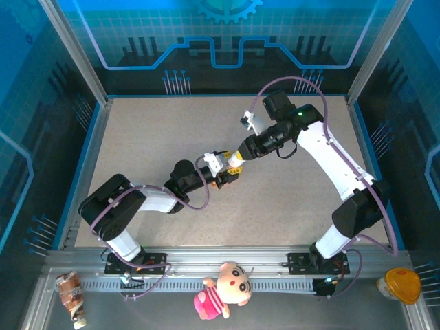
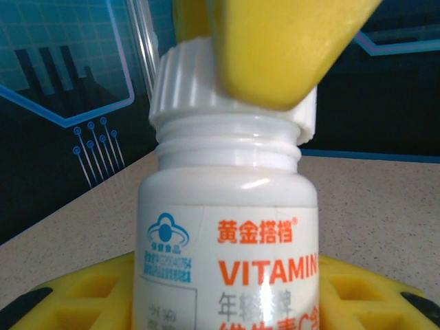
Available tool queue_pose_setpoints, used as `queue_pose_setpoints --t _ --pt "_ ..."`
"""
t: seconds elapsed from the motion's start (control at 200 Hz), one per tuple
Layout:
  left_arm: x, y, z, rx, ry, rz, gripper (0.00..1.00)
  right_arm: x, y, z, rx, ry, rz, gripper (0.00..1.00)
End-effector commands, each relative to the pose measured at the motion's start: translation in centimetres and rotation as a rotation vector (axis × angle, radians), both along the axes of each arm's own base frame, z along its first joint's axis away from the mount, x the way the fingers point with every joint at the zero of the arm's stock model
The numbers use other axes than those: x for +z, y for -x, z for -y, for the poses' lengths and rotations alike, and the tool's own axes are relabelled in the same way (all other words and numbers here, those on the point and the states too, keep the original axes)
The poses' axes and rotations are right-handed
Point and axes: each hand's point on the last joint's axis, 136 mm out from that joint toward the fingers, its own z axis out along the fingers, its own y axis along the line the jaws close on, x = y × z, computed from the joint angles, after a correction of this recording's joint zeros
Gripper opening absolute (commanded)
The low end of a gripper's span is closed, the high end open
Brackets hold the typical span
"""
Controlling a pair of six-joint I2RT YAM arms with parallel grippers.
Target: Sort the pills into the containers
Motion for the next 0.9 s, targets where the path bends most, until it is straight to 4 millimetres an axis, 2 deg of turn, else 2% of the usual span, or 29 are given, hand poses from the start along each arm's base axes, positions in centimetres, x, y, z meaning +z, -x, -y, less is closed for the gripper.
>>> queue_pose_setpoints --t 0.0,0.445,0.73,0.896 --pt "2.1 1.0 0.2 -0.034 0.025 0.082 0.0 -1.1 1.0 -0.1 0.031 0.0 -0.06 0.29" --pt "1.5 2.1 1.0 -0.088 -0.042 0.105 0.0 -1.1 0.0 -0.7 0.044 -0.02 -0.074 0.29" --pt "3.4 1.7 1.0 -0.056 0.056 0.112 0.0 -3.0 -0.1 -1.0 -0.057 -0.043 -0.141 0.29" --pt "3.6 1.6 1.6 -0.052 0.066 0.123 0.0 -3.4 -0.5 -1.2 -0.144 -0.075 -0.179 0.29"
